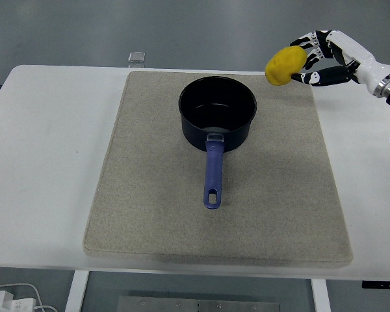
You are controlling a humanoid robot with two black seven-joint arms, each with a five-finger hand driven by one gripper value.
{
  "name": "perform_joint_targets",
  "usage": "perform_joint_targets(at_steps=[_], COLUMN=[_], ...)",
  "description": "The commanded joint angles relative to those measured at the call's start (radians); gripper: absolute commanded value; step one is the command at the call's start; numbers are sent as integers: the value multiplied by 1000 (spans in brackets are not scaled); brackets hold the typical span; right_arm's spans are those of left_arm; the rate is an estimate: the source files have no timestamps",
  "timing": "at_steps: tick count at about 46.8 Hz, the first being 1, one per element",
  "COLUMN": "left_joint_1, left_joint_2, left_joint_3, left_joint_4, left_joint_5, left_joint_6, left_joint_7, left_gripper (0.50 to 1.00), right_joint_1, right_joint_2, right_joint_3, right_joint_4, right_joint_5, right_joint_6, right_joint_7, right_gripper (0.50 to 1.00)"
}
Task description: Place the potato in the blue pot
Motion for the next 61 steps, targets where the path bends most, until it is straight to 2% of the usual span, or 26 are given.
perform_joint_targets(at_steps=[1,8,19,28,40,46,53,61], left_joint_1=[0,0,0,0,0,0,0,2], left_joint_2=[0,0,0,0,0,0,0,0], left_joint_3=[0,0,0,0,0,-2,-2,-2], left_joint_4=[-1,-1,-1,-1,-1,1,4,4], left_joint_5=[0,0,0,0,0,0,0,0], left_joint_6=[0,-2,-32,-40,-40,-40,-40,-40], left_joint_7=[0,0,0,0,0,0,0,0], left_gripper=[994,992,994,994,994,994,992,992], right_joint_1=[31,72,108,103,91,42,32,31], right_joint_2=[11,42,128,180,217,243,273,278], right_joint_3=[-2,-13,-71,-81,-105,-104,-102,-102], right_joint_4=[13,13,10,-1,-6,-30,-39,-48], right_joint_5=[0,0,-2,-5,-6,-12,-14,-14], right_joint_6=[1,-1,-15,-19,-49,-55,-70,-70], right_joint_7=[-9,-25,-26,-26,-26,-25,-25,-25], right_gripper=[500,500,500,500,500,500,500,500])
